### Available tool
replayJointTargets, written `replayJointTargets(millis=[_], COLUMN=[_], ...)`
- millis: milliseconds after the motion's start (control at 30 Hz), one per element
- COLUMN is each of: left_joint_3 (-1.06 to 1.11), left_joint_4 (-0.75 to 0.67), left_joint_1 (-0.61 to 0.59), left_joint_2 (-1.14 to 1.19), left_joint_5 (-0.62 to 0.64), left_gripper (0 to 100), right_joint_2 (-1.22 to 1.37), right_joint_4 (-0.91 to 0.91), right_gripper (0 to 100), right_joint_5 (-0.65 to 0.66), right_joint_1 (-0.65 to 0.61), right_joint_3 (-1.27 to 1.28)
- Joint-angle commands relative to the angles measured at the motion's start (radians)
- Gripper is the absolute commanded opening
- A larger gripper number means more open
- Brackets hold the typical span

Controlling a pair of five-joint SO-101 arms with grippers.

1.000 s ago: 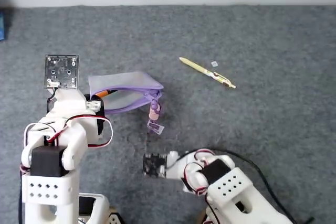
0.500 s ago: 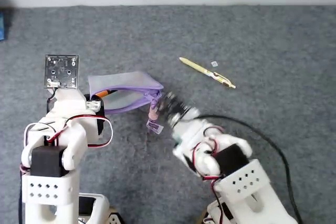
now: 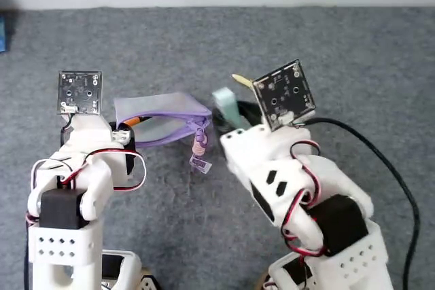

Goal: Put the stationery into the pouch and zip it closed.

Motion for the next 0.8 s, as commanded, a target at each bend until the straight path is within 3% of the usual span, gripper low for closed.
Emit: replayJointTargets(millis=[0,100,367,600,767], left_joint_3=[-0.005,-0.005,-0.005,-0.008,-0.062], left_joint_4=[-0.021,-0.021,-0.021,-0.021,-0.017], left_joint_1=[0.000,0.003,0.002,-0.003,-0.003], left_joint_2=[0.005,0.006,0.006,0.003,0.005], left_joint_5=[-0.003,-0.003,-0.003,-0.003,0.009], left_gripper=[1,1,1,1,1], right_joint_2=[0.010,0.062,0.266,0.320,0.295], right_joint_4=[-0.191,-0.291,-0.513,-0.524,-0.587], right_gripper=[0.8,0.8,0.8,0.8,0.8], right_joint_5=[-0.012,-0.011,-0.015,-0.015,-0.015], right_joint_1=[-0.111,-0.168,-0.179,-0.275,-0.243], right_joint_3=[-0.035,-0.026,-0.026,0.032,0.061])
